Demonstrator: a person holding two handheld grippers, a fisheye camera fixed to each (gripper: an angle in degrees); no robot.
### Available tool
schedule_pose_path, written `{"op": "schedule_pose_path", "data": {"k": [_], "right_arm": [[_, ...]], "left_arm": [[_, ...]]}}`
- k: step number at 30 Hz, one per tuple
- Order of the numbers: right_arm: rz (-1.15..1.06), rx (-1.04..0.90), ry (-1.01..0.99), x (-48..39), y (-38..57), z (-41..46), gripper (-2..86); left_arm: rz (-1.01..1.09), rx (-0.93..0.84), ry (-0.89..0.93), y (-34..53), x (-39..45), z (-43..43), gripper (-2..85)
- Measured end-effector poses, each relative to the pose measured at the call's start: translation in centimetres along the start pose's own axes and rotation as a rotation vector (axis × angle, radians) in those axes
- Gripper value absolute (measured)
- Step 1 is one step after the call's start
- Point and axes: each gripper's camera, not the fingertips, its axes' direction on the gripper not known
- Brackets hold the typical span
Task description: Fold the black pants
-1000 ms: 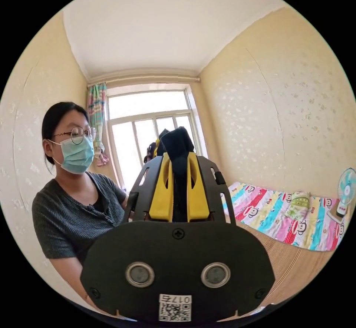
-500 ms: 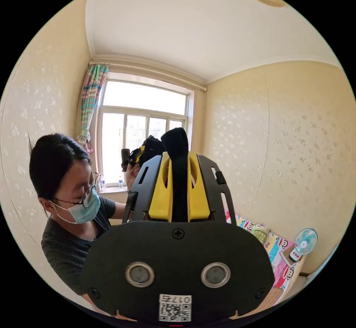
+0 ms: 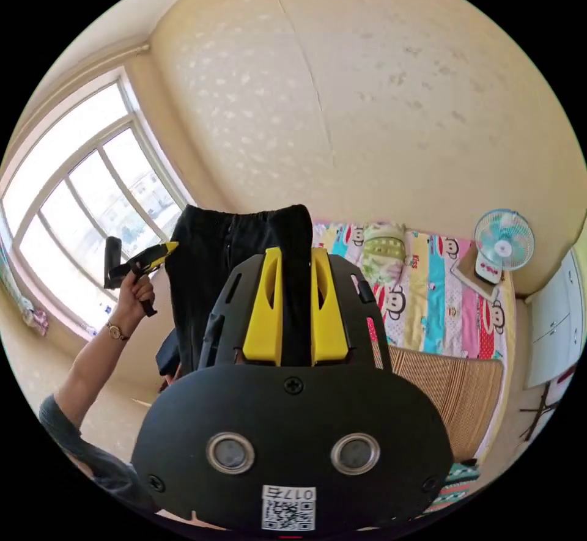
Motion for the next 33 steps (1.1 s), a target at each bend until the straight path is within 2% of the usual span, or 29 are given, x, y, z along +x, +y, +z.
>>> {"op": "schedule_pose_path", "data": {"k": [1, 2, 3, 5, 7, 8, 9, 11, 15, 19, 22, 25, 26, 28, 29, 31, 33], "right_arm": [[0.138, -0.066, 0.032, 3.6, 0.9, 4.6, 7.2], [0.163, -0.109, 0.016, 5.8, 2.9, 8.8, 7.2], [0.140, -0.133, -0.003, 6.5, 4.2, 11.0, 7.1], [0.058, -0.354, -0.026, 8.7, 11.3, 20.7, 6.8], [0.041, -0.549, -0.017, 9.8, 18.5, 27.3, 6.7], [0.040, -0.667, -0.033, 10.2, 23.6, 31.0, 6.8], [0.044, -0.722, -0.052, 10.2, 26.0, 32.5, 6.9], [0.061, -0.885, -0.146, 9.1, 34.5, 36.6, 7.6], [0.118, -0.984, -0.256, 6.2, 42.6, 39.1, 9.7], [0.217, -1.058, -0.316, 3.8, 47.7, 41.6, 11.0], [0.235, -0.966, -0.181, 3.1, 47.7, 40.4, 7.0], [0.329, -1.028, -0.341, 3.2, 47.9, 39.8, 3.1], [0.325, -0.962, -0.423, 3.0, 47.4, 38.5, 2.6], [0.338, -0.905, -0.552, 3.5, 47.0, 36.9, 2.1], [0.398, -0.900, -0.615, 4.6, 47.0, 36.2, 2.0], [0.541, -0.925, -0.663, 7.1, 47.6, 35.6, 1.9], [0.607, -0.921, -0.655, 9.5, 48.0, 34.1, 2.0]], "left_arm": [[-0.088, -0.049, -0.042, 0.3, -3.6, 2.0, 8.1], [-0.219, -0.101, -0.063, 2.3, -10.3, 4.5, 8.2], [-0.271, -0.099, -0.040, 5.4, -15.9, 5.6, 8.0], [-0.294, -0.152, -0.070, 11.9, -23.8, 7.1, 7.8], [-0.313, -0.320, -0.195, 19.7, -31.5, 8.7, 8.0], [-0.308, -0.458, -0.299, 25.8, -36.5, 9.4, 8.1], [-0.326, -0.598, -0.407, 32.2, -41.3, 9.6, 8.3], [-0.389, -0.759, -0.478, 41.1, -47.3, 8.6, 8.4], [-0.386, -0.958, -0.441, 54.5, -53.5, 4.7, 9.8], [-0.361, -1.019, -0.446, 59.7, -56.0, 0.9, 10.6], [-0.326, -0.947, -0.478, 60.2, -57.4, -2.8, 8.9], [-0.304, -1.062, -0.405, 60.5, -59.6, -4.6, 4.4], [-0.282, -1.082, -0.346, 60.2, -60.1, -5.8, 3.0], [-0.254, -1.022, -0.065, 59.3, -60.7, -8.4, 2.2], [-0.327, -0.980, 0.071, 58.9, -62.3, -10.5, 2.0], [-0.473, -0.967, 0.025, 59.2, -66.0, -13.8, 2.0], [-0.539, -1.032, -0.186, 60.1, -70.2, -17.5, 3.2]]}}
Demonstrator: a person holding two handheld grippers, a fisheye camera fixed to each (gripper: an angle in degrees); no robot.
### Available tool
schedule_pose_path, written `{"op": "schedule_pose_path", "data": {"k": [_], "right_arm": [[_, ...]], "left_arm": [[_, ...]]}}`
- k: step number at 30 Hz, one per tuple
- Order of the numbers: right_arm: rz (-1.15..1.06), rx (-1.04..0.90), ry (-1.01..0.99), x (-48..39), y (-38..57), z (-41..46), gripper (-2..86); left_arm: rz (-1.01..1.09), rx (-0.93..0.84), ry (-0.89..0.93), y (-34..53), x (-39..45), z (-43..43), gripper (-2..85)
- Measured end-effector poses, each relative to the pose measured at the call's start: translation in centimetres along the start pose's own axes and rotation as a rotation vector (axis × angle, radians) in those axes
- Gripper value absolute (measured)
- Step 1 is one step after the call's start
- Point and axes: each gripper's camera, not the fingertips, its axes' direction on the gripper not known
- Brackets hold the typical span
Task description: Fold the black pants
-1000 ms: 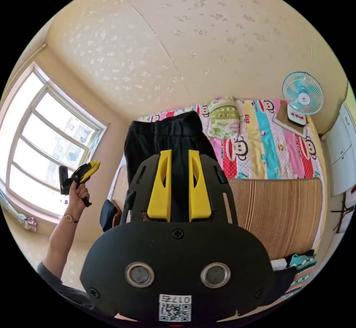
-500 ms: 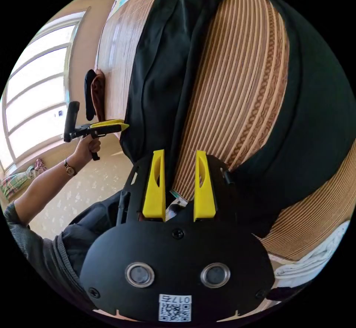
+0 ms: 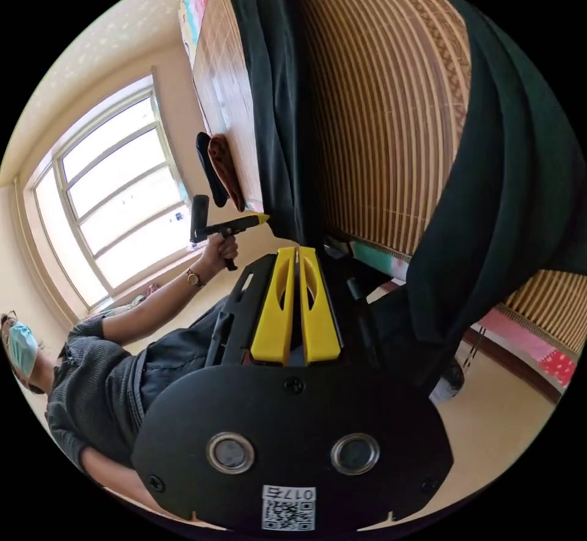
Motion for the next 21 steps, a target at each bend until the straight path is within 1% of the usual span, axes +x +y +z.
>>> {"op": "schedule_pose_path", "data": {"k": [1, 2, 3, 4, 5, 6, 7, 8, 10, 12, 13, 14, 15, 16, 18, 20, 21], "right_arm": [[-0.015, 0.037, 0.028, 0.2, 0.9, -1.8, 2.2], [-0.008, 0.083, 0.097, 0.4, 1.9, -3.9, 2.7], [0.002, 0.115, 0.135, 0.5, 2.4, -5.1, 3.0], [0.024, 0.207, 0.203, 0.8, 3.7, -7.8, 3.8], [0.052, 0.312, 0.254, 1.3, 4.9, -10.4, 4.7], [0.075, 0.361, 0.281, 1.7, 5.5, -11.7, 5.3], [0.134, 0.449, 0.332, 2.6, 6.5, -13.9, 6.5], [0.202, 0.507, 0.374, 3.6, 7.0, -15.6, 8.1], [0.251, 0.536, 0.416, 5.0, 6.7, -17.0, 10.7], [0.253, 0.541, 0.444, 6.0, 5.7, -17.4, 11.5], [0.243, 0.522, 0.426, 6.7, 4.7, -17.2, 10.9], [0.240, 0.483, 0.395, 7.3, 3.9, -16.8, 9.4], [0.262, 0.479, 0.414, 7.5, 3.8, -16.7, 8.4], [0.277, 0.483, 0.453, 7.3, 4.2, -16.9, 6.6], [0.220, 0.492, 0.341, 6.9, 5.7, -17.8, 4.9], [-0.045, 0.591, 0.007, 5.6, 10.2, -19.1, 3.9], [-0.112, 0.606, -0.071, 5.5, 11.5, -19.2, 3.7]], "left_arm": [[-0.043, -0.014, -0.037, 0.2, -1.3, -0.3, 3.7], [-0.112, -0.037, -0.075, 0.7, -3.5, -0.9, 4.5], [-0.153, -0.039, -0.081, 1.2, -5.3, -1.9, 5.3], [-0.170, -0.026, -0.078, 1.6, -6.0, -2.5, 5.6], [-0.201, 0.032, -0.071, 2.4, -7.0, -4.2, 6.3], [-0.199, 0.108, -0.058, 3.2, -7.2, -6.0, 6.5], [-0.182, 0.141, -0.053, 3.5, -6.9, -6.9, 6.6], [-0.122, 0.183, -0.045, 3.6, -5.9, -8.0, 6.7], [0.010, 0.169, -0.026, 2.7, -3.2, -8.2, 7.0], [0.213, 0.080, -0.053, 0.9, 2.2, -5.9, 7.2], [0.256, 0.057, -0.067, 0.5, 3.6, -5.1, 7.3], [0.344, 0.001, -0.081, -0.3, 6.5, -2.9, 7.3], [0.409, -0.069, -0.073, -1.1, 9.2, -0.5, 7.3], [0.429, -0.103, -0.063, -1.5, 10.3, 0.6, 7.3], [0.477, -0.177, 0.025, -2.2, 13.8, 3.1, 7.2], [0.483, -0.187, 0.073, -2.4, 15.3, 3.5, 7.2], [0.488, -0.175, 0.089, -2.2, 15.9, 3.3, 7.2]]}}
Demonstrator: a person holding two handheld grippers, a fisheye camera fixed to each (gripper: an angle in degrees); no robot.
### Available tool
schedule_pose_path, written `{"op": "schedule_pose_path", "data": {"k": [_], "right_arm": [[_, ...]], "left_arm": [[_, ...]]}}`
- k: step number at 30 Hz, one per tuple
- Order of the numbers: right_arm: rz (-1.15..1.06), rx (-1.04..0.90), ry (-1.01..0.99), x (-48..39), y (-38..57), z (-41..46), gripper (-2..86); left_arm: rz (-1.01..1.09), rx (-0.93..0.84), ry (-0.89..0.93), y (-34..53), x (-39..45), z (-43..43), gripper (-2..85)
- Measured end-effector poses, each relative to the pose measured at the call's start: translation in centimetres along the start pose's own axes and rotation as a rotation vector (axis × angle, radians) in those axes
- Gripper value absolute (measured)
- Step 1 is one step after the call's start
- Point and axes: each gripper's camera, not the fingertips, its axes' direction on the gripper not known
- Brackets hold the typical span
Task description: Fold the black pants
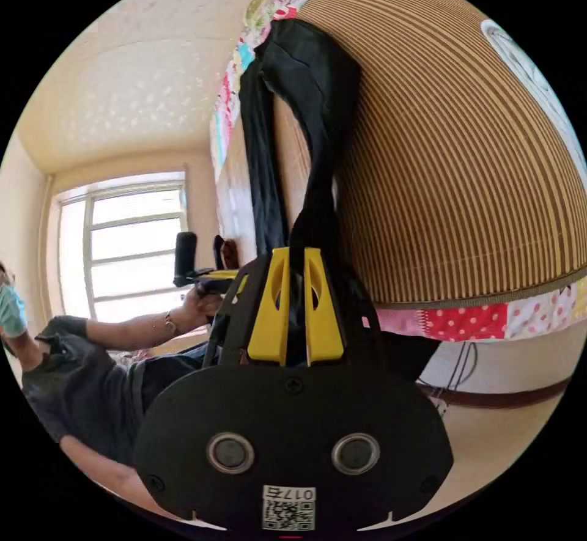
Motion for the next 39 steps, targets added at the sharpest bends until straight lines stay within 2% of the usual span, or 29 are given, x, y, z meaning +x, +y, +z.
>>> {"op": "schedule_pose_path", "data": {"k": [2, 3, 7, 10, 14, 19, 22, 25, 27, 28, 29, 30, 32, 35, 37, 39], "right_arm": [[-0.105, 0.087, -0.229, 0.4, 4.8, -3.6, 3.2], [-0.090, 0.115, -0.232, 1.0, 6.1, -4.5, 3.1], [0.424, 0.201, 0.071, 9.5, 14.2, -8.4, 3.0], [0.412, 0.287, 0.007, 9.2, 15.7, -10.3, 2.9], [0.242, 0.164, 0.139, 2.8, 14.3, -10.4, 2.6], [0.046, 0.001, 0.167, -5.3, 13.2, -8.5, 2.4], [-0.084, -0.098, 0.157, -9.6, 12.6, -7.1, 2.2], [-0.187, -0.186, 0.098, -12.5, 11.7, -6.3, 1.8], [-0.252, -0.311, 0.060, -13.3, 11.2, -5.9, 1.4], [-0.306, -0.433, -0.012, -13.8, 10.9, -5.9, 1.2], [-0.329, -0.533, 0.001, -13.9, 10.5, -6.2, 1.1], [-0.334, -0.572, 0.045, -13.8, 10.3, -6.5, 1.1], [-0.370, -0.714, 0.266, -13.0, 8.2, -7.9, 1.2], [-0.359, -0.798, 0.409, -11.7, 2.1, -9.9, 2.2], [-0.329, -0.742, 0.428, -11.6, -3.7, -11.0, 3.2], [-0.318, -0.630, 0.358, -12.1, -10.1, -12.0, 4.4]], "left_arm": [[0.001, 0.013, 0.014, 0.5, 0.2, -0.2, 7.1], [-0.013, 0.015, 0.023, 1.1, -0.1, -0.1, 7.1], [-0.073, -0.010, 0.026, 3.3, -1.9, 1.0, 7.1], [-0.121, -0.038, -0.001, 5.3, -3.2, 2.1, 7.4], [-0.091, -0.033, -0.015, 6.7, -0.9, 2.8, 9.1], [0.033, -0.044, 0.012, 5.0, 6.2, 4.4, 14.0], [0.151, -0.102, -0.071, 3.7, 11.3, 6.0, 15.5], [0.204, -0.168, -0.202, 3.7, 14.2, 7.8, 12.1], [0.183, -0.186, -0.378, 4.6, 14.5, 8.7, 3.9], [0.184, -0.181, -0.394, 4.9, 14.4, 8.7, 3.3], [0.163, -0.165, -0.400, 5.6, 14.0, 8.6, 2.3], [0.122, -0.155, -0.389, 6.3, 13.2, 8.4, 1.8], [0.085, -0.129, -0.353, 7.2, 12.4, 7.8, 1.2], [0.001, -0.057, -0.264, 8.5, 11.3, 6.2, 0.7], [-0.051, -0.003, -0.209, 9.2, 11.0, 5.3, 0.5], [-0.108, 0.056, -0.159, 10.2, 11.1, 4.5, 0.4]]}}
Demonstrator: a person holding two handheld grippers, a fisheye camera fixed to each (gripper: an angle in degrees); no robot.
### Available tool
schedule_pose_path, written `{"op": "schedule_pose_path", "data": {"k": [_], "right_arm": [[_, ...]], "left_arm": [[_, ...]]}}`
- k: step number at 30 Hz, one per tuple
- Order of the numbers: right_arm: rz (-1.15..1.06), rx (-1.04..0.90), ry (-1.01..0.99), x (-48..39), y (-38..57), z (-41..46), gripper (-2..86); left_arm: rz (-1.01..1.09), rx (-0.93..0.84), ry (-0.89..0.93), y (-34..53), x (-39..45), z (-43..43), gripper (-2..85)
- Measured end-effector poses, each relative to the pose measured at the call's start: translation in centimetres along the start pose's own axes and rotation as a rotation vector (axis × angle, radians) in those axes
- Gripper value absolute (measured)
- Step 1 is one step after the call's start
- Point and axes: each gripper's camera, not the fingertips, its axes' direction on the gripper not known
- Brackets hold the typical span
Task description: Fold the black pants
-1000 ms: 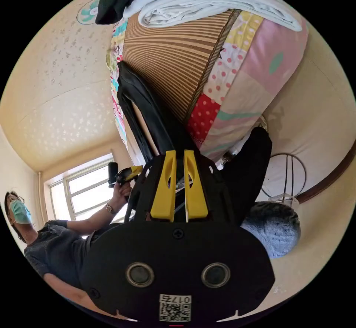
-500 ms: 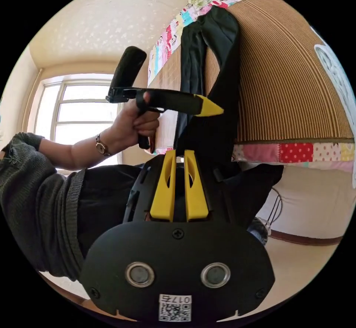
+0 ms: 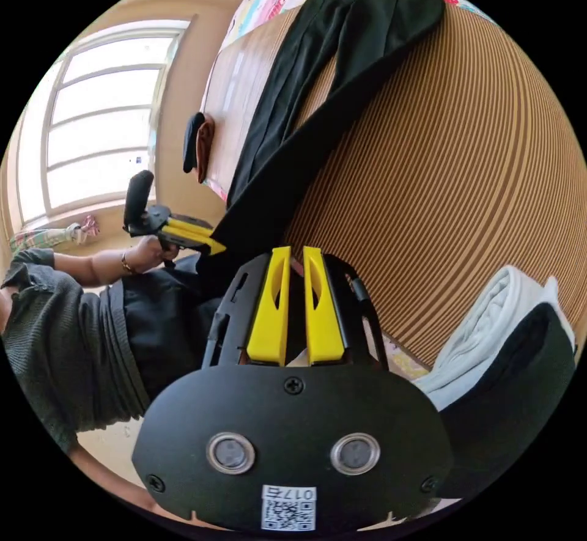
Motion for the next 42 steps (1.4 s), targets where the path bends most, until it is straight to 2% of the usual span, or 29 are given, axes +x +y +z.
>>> {"op": "schedule_pose_path", "data": {"k": [3, 8, 11, 15, 21, 24, 26, 28, 31, 35, 39, 42], "right_arm": [[0.004, 0.221, -0.101, 4.7, -7.8, -6.1, 7.8], [0.253, 0.469, -0.223, 14.9, -20.2, -9.8, 13.9], [0.353, 0.611, -0.329, 17.5, -24.2, -9.8, 14.5], [0.437, 0.746, -0.333, 17.6, -27.7, -10.0, 12.5], [0.437, 0.619, -0.078, 13.9, -33.5, -10.2, 6.7], [0.375, 0.605, 0.272, 6.6, -35.7, -11.5, 4.2], [0.227, 0.599, 0.546, -1.3, -38.5, -11.8, 3.6], [0.096, 0.594, 0.638, -7.0, -41.1, -11.4, 3.3], [-0.044, 0.574, 0.624, -14.5, -46.5, -9.7, 3.4], [-0.082, 0.530, 0.352, -18.9, -53.7, -5.7, 4.6], [-0.096, 0.593, 0.253, -20.2, -52.4, -2.1, 5.7], [-0.177, 0.419, 0.244, -19.9, -48.1, 3.5, 7.0]], "left_arm": [[-0.074, 0.058, 0.048, 1.4, 0.2, -0.5, 0.3], [-0.170, 0.131, 0.101, 3.0, 0.7, -1.0, 0.3], [-0.220, 0.170, 0.145, 3.4, 0.8, -1.7, 0.3], [-0.243, 0.205, 0.219, 3.7, 1.1, -2.3, 0.4], [-0.261, 0.269, 0.306, 5.1, 1.0, -3.4, 0.3], [-0.263, 0.285, 0.357, 5.8, 0.6, -4.2, 0.2], [-0.267, 0.320, 0.417, 7.1, -0.1, -5.4, 0.2], [-0.268, 0.382, 0.505, 9.0, -1.3, -7.3, 0.2], [-0.294, 0.490, 0.570, 13.0, -3.6, -11.4, 0.2], [-0.314, 0.547, 0.437, 16.4, -8.4, -16.6, 0.2], [-0.414, 0.494, 0.178, 16.6, -15.4, -17.5, 0.3], [-0.430, 0.369, 0.103, 14.9, -19.2, -16.3, 0.4]]}}
